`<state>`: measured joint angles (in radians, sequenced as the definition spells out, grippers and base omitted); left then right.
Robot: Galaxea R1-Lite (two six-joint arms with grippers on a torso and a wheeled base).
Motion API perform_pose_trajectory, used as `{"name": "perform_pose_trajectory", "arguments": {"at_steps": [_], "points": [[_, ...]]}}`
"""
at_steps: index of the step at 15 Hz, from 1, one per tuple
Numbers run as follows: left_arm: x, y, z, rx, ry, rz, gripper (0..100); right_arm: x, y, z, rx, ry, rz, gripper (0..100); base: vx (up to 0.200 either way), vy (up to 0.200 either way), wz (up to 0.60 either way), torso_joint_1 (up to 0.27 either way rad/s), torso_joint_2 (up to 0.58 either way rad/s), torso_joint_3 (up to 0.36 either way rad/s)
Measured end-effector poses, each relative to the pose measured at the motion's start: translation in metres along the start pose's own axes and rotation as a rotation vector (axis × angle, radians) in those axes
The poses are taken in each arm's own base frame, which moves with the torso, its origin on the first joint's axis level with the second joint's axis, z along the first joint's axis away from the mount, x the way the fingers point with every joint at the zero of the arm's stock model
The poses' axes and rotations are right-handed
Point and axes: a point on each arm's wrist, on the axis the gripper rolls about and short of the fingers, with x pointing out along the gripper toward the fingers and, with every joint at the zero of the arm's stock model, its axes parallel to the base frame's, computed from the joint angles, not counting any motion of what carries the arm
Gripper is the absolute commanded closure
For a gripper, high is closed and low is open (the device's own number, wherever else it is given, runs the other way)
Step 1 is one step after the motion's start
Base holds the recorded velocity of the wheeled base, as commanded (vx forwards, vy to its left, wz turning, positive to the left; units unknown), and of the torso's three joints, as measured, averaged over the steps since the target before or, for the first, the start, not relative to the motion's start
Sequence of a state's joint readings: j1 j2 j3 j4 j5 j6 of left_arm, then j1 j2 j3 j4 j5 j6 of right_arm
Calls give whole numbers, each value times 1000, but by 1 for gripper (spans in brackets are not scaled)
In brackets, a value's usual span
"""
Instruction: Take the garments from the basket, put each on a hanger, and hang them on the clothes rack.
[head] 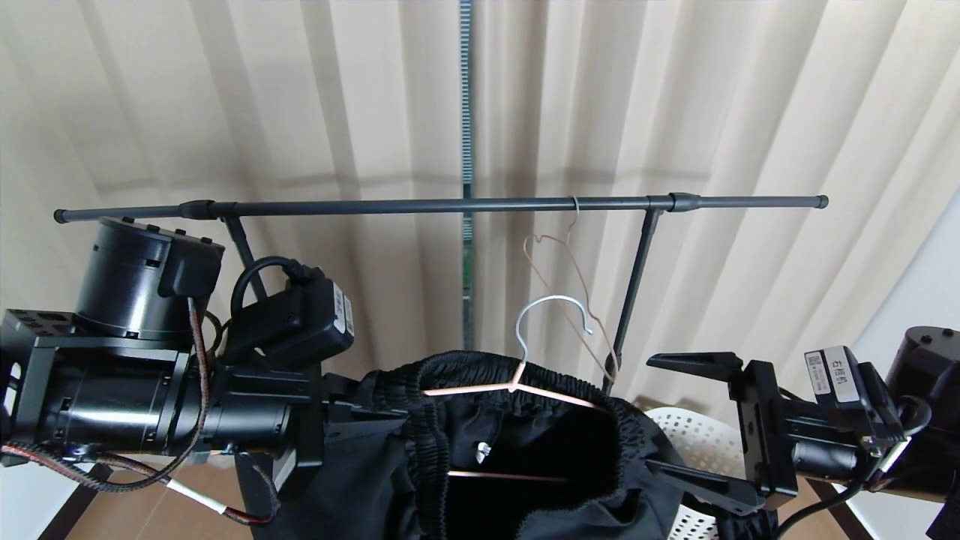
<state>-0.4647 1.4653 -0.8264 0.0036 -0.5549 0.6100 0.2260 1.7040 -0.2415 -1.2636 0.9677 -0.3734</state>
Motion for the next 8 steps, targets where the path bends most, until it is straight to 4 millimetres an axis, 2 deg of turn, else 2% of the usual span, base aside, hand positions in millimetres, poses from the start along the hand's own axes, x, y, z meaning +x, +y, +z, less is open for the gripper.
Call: {"name": "perform_pose_trajectory", "arguments": {"at_steps": [8], "points": [[-18, 1, 2, -20, -36, 45, 100, 5, 1, -10, 2, 24, 21, 0, 0, 0, 0, 0, 0, 0]]}}
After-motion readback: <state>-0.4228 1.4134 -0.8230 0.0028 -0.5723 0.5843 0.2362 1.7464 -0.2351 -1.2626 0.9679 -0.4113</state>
